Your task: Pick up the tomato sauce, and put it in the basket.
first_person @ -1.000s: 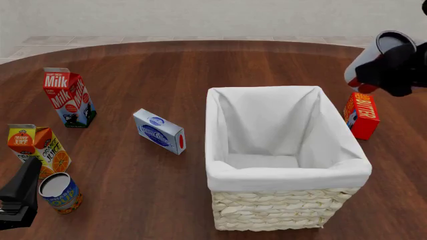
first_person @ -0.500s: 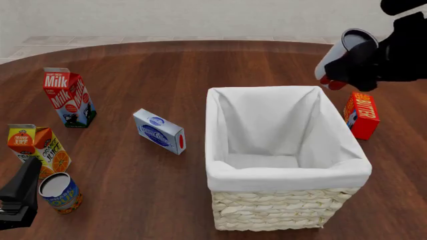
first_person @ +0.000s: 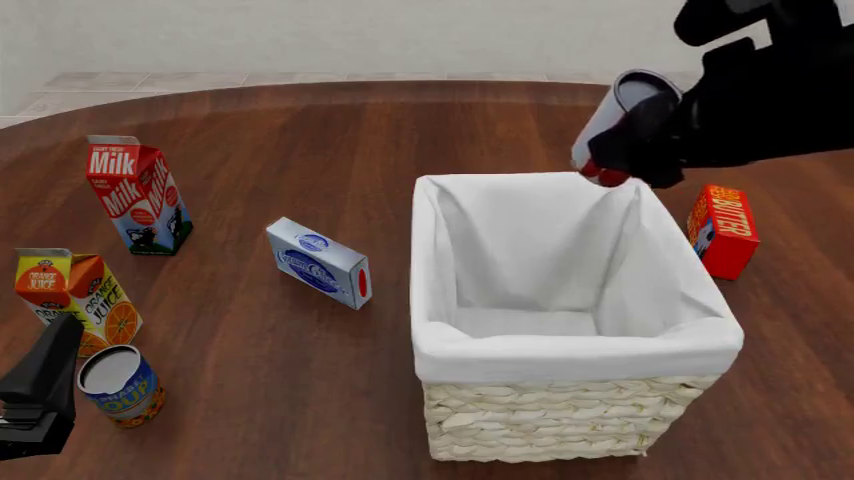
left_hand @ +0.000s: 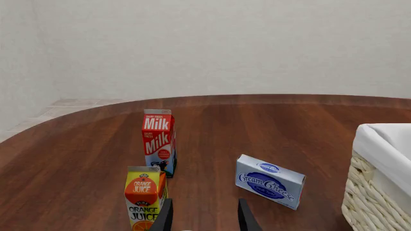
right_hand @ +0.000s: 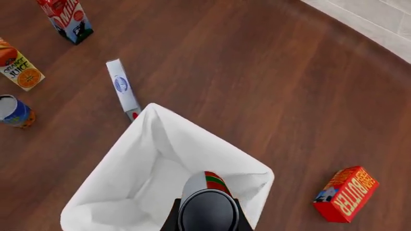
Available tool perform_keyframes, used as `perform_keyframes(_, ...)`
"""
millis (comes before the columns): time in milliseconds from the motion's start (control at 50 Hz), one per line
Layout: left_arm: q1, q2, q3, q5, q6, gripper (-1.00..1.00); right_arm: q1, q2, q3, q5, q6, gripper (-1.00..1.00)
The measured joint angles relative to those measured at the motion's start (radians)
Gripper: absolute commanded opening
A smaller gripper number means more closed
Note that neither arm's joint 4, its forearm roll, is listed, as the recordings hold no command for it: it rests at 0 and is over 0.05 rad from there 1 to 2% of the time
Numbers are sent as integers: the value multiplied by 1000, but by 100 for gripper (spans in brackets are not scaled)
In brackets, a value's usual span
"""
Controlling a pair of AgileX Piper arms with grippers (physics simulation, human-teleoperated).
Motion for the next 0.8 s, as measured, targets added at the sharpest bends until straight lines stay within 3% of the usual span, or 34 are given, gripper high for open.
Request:
perform_keyframes(400, 0, 0, 0, 0, 0, 100, 72, 77, -2, -54, 19, -100)
perform_keyframes(800, 0, 0, 0, 0, 0, 100, 88, 122, 31, -87, 30, -100)
